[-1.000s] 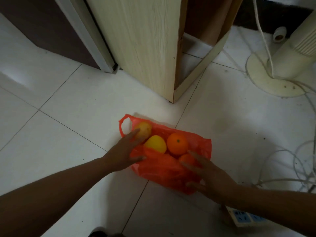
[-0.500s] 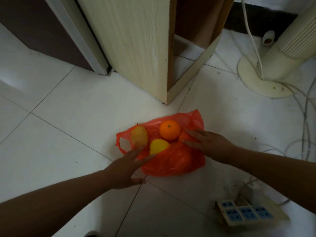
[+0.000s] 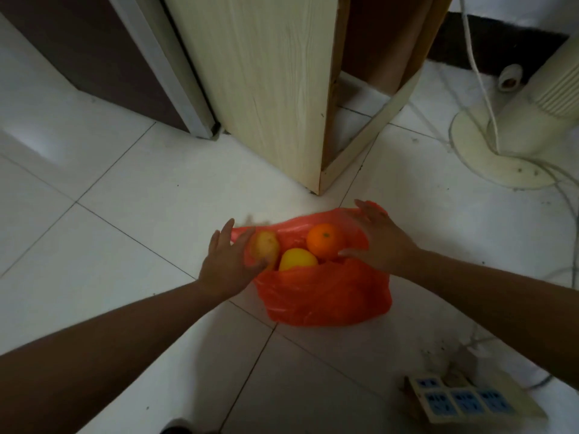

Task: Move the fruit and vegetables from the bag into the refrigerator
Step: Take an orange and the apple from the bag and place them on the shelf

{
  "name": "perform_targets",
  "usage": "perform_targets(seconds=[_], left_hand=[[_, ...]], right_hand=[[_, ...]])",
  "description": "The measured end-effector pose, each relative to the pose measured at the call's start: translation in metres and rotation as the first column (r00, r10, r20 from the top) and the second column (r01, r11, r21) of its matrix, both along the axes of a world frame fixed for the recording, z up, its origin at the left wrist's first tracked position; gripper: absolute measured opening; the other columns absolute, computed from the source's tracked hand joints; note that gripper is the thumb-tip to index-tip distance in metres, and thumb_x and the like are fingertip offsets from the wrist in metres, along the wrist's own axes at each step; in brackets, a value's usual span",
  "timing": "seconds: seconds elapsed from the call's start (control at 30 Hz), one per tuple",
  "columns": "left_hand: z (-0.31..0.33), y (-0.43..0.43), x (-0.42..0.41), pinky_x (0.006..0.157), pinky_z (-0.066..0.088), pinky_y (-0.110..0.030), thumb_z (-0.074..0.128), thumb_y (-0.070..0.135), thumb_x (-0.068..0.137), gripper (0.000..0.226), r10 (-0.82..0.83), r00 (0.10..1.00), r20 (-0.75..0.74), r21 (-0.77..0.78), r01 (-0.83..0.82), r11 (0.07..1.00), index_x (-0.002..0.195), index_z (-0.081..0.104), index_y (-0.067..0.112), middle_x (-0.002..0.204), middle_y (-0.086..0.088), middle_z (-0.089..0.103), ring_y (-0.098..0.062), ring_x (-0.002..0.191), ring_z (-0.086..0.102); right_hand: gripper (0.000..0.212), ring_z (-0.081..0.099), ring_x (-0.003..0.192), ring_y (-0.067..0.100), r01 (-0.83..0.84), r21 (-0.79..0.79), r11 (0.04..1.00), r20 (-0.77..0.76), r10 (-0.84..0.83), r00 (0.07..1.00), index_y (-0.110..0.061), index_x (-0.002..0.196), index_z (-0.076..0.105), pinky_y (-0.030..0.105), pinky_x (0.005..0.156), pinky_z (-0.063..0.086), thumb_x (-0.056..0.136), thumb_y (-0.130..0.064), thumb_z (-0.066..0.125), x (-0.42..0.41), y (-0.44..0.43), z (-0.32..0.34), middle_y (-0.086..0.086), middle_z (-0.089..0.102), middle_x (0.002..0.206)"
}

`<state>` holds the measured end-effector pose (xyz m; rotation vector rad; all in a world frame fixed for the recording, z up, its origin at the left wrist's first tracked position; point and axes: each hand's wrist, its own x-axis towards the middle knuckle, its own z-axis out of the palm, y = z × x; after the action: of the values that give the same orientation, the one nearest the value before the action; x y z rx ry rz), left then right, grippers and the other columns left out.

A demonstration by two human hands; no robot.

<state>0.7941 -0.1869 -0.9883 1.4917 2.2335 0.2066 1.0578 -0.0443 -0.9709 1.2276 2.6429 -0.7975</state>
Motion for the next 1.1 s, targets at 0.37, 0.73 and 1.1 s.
perform_targets(seconds=[0.37,0.73,1.1], left_hand=[[-0.015,-0.025,0.033,0.096,0.034,-0.021,0.070,0.039,0.079,0.105,-0.022,0.851,0.525,-0.154,0.121,0.981,0.144,-0.011,0.030,0.154,-0.004,0.018,-0.013,0.133,0.028],[0.002,0.004,0.019,0.101,0.040,-0.047,0.056,0.074,0.062,0.098,0.009,0.998,0.055,0.061,-0.012,0.998,0.141,0.035,0.020,0.148,-0.012,0.030,-0.033,0.129,0.039],[-0.016,0.022,0.007,0.111,0.031,-0.042,0.038,0.085,0.058,0.113,-0.167,0.969,0.184,0.003,0.169,0.986,0.146,0.027,0.014,0.150,-0.007,0.031,-0.024,0.137,0.031]], right_hand=[[0.089,0.042,0.125,0.012,0.143,-0.469,0.871,0.015,-0.155,0.988,-0.033,0.147,0.009,0.017,0.098,0.031,0.080,-0.043,0.067,0.067,-0.041,-0.028,-0.008,0.037,0.143],[0.053,0.052,0.104,0.016,-0.044,0.027,0.999,0.027,0.044,0.999,-0.031,0.132,0.050,0.025,0.085,0.042,0.085,-0.056,0.055,0.024,0.018,0.015,0.002,0.052,0.122],[0.060,0.039,0.128,0.016,-0.208,-0.081,0.975,-0.003,0.209,0.978,-0.025,0.139,0.041,0.025,0.102,0.026,0.085,-0.042,0.062,-0.012,0.015,-0.009,0.001,0.041,0.141]])
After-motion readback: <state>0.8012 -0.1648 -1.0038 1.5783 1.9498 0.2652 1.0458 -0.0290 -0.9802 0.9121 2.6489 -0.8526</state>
